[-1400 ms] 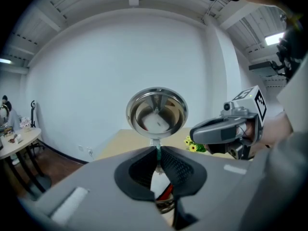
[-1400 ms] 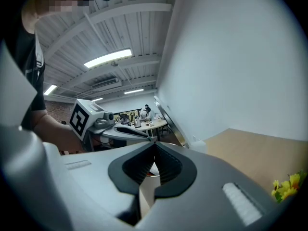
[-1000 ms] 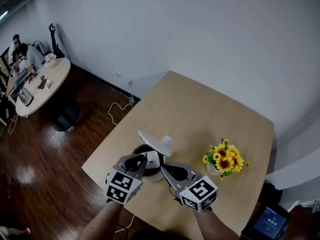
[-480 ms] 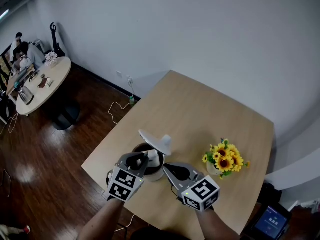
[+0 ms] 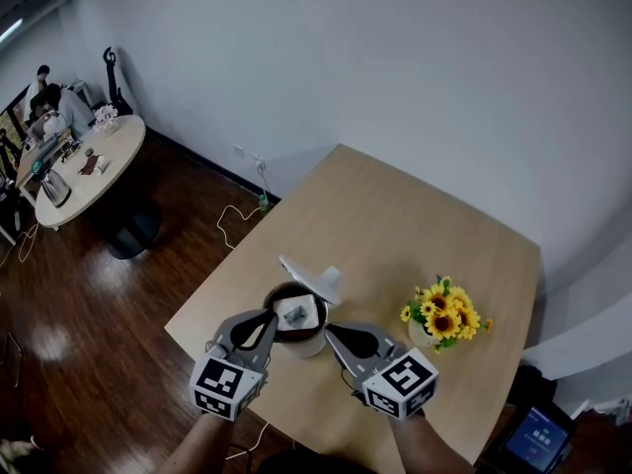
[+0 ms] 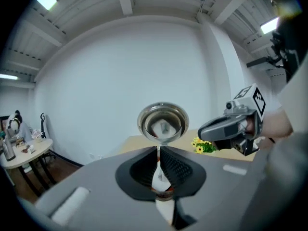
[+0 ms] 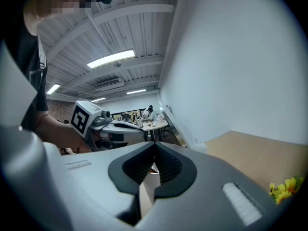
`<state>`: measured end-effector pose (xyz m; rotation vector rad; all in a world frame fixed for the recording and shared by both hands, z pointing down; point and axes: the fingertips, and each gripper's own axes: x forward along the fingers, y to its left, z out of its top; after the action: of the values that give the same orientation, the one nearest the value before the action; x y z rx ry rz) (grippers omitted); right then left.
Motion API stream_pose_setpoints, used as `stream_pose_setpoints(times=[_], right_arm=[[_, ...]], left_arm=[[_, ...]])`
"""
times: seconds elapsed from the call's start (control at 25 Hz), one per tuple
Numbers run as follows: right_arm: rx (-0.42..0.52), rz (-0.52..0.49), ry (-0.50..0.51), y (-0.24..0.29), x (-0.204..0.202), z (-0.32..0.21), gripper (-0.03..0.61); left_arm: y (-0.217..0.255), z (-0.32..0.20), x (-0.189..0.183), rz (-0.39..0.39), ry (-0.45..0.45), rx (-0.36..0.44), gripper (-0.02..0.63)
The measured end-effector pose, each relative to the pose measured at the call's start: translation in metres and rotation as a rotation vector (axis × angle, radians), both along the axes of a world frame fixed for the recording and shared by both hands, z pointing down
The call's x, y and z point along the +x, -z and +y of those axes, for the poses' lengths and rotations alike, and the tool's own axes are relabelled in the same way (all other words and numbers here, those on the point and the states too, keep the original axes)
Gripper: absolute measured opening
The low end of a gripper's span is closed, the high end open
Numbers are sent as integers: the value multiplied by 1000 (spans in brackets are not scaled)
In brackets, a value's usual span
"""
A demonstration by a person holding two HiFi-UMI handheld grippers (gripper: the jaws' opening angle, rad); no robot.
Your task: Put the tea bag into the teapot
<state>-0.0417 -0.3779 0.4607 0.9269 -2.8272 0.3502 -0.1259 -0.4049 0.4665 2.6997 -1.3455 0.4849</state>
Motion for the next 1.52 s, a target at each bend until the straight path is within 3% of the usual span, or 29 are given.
stream_pose_setpoints(times=[0.2,0.48,0.76,1.52], right_arm=[[41,-14,21,12,1,7,2],[85,-7,24,44,3,35,2],[162,2,32,71,-6,64,2],[168,17,33,77,-5,83,2]], left_arm=[[22,37,-16,191,29,34,5],[62,78,-12,275,-7,107,5],[75,107,-14,295,-29,128,5],[73,125,-21,259,-22,101,5]])
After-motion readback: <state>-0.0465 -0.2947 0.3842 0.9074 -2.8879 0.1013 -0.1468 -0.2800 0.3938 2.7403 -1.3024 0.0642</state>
